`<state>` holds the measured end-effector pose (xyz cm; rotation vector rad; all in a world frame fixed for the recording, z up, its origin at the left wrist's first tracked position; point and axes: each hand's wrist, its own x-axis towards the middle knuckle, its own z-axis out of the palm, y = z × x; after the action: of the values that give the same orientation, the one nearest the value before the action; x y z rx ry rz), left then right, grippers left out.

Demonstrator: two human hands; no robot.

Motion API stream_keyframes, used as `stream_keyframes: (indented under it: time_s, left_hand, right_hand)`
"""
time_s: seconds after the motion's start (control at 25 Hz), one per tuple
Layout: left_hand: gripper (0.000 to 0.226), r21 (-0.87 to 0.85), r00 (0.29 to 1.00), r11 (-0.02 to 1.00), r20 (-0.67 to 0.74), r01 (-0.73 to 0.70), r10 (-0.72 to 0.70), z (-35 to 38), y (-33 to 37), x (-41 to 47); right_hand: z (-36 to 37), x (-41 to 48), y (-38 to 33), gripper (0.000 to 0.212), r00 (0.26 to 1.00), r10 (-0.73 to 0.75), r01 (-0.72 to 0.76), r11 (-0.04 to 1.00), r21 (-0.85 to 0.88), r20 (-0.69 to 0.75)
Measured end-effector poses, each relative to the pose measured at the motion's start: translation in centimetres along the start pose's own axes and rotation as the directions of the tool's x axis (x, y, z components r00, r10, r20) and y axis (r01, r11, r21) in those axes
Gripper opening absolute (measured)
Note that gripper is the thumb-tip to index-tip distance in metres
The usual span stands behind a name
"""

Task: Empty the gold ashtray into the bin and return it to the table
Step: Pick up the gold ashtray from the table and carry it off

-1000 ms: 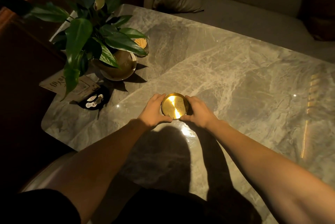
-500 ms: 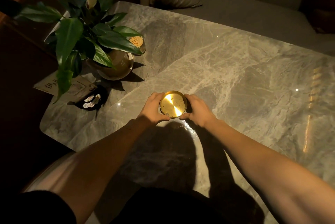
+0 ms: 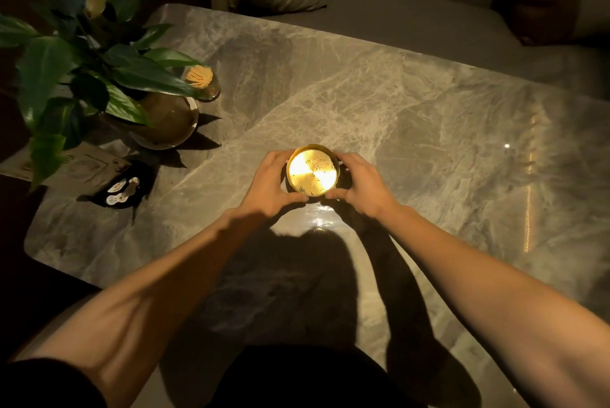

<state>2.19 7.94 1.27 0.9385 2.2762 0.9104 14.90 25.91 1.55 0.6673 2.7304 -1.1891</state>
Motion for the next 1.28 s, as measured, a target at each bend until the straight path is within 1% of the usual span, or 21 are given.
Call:
stream_keyframes:
  time_s: [0.12, 0.24, 0.4, 0.56, 0.68, 0.84, 1.04, 1.2, 1.28]
  left_hand:
    - [0.091, -0.070, 0.998, 0.995, -0.005, -0.065, 0.065, 2.1, 3.7, 0.1]
    - [0.089, -0.133, 0.990, 0.981, -0.015, -0.140, 0.140, 5.0, 7.9, 0.3]
    - [0.089, -0.099, 0.978, 0.974, 0.012, -0.206, 0.208, 9.0, 13.5, 1.1]
    - [0.090, -0.120, 0.965, 0.958, 0.002, -0.261, 0.263, 14.7, 20.1, 1.3]
    - [0.089, -0.140, 0.964, 0.954, -0.029, -0.265, 0.263, 19.7, 25.0, 0.8]
    - [0.091, -0.153, 0.970, 0.958, -0.023, -0.244, 0.243, 24.5, 30.1, -0.4]
    - [0.092, -0.183, 0.969, 0.952, -0.045, -0.246, 0.242, 26.3, 32.5, -1.5]
    - [0.092, -0.205, 0.961, 0.940, -0.024, -0.273, 0.274, 26.1, 32.7, -0.7]
    - [0.092, -0.226, 0.954, 0.930, 0.011, -0.290, 0.300, 26.0, 32.6, -0.1]
  right_hand:
    - [-2.9, -2.4, 2.3, 0.088, 0.999, -0.010, 0.010, 1.000, 0.024, -0.040]
    - [-6.3, -5.4, 5.2, 0.087, 0.994, -0.013, 0.020, 0.998, 0.057, -0.109]
    - [-11.1, -9.8, 9.3, 0.084, 0.981, -0.009, 0.038, 0.989, 0.146, -0.194]
    - [-16.4, -14.6, 14.9, 0.086, 0.967, -0.011, 0.064, 0.978, 0.198, -0.256]
    - [-20.3, -18.2, 19.3, 0.087, 0.968, -0.001, 0.061, 0.971, 0.231, -0.250]
    - [-24.3, -22.1, 23.3, 0.089, 0.972, 0.008, 0.055, 0.964, 0.261, -0.236]
    - [-26.2, -24.4, 24.6, 0.090, 0.972, 0.010, 0.055, 0.962, 0.267, -0.236]
    - [-26.5, -25.0, 24.2, 0.087, 0.958, 0.042, 0.038, 0.962, 0.270, -0.282]
    - [-26.3, -25.4, 23.8, 0.085, 0.945, 0.079, 0.012, 0.962, 0.274, -0.317]
